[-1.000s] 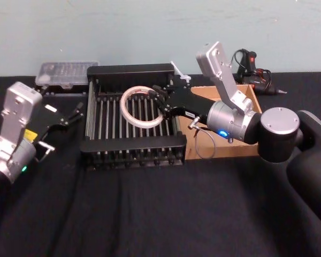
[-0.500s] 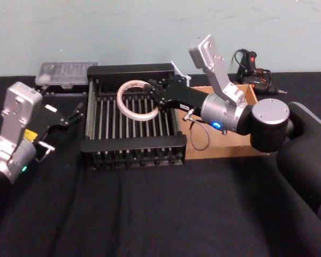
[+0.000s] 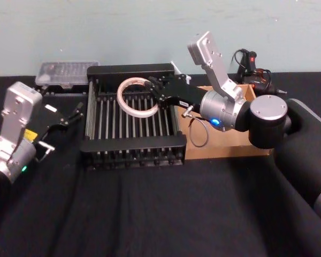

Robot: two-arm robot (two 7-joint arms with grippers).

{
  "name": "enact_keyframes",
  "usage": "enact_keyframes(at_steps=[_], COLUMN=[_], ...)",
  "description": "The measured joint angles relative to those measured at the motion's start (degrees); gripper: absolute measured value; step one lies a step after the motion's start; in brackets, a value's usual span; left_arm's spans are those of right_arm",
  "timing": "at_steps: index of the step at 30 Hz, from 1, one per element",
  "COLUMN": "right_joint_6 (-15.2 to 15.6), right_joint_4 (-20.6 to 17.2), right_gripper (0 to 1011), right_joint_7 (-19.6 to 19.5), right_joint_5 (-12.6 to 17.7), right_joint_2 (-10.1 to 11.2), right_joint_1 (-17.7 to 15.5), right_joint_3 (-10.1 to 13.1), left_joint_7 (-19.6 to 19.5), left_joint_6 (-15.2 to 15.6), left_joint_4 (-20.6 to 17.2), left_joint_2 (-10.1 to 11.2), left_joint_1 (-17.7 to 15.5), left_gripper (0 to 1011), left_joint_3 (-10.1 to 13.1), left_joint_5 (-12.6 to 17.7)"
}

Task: Pick up the white tape and place it into the black box , Pick up the silver tape and place it into the brown box.

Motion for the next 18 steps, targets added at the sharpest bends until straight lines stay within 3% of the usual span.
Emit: enact_keyframes(at_steps=[18], right_joint_6=[0.0], right_joint_4=[-0.4], right_gripper=[104], right_joint_7=[-0.1], right_joint_5=[0.1], right_joint_2=[0.1], right_joint_1=[-0.2], right_joint_3=[-0.1], left_joint_7=[0.0], left_joint_6=[0.0], left_joint_4=[0.0], left_joint_2=[0.0], left_joint_1=[0.0], left_gripper=[1001], left_joint_3=[0.0], left_joint_5=[0.0])
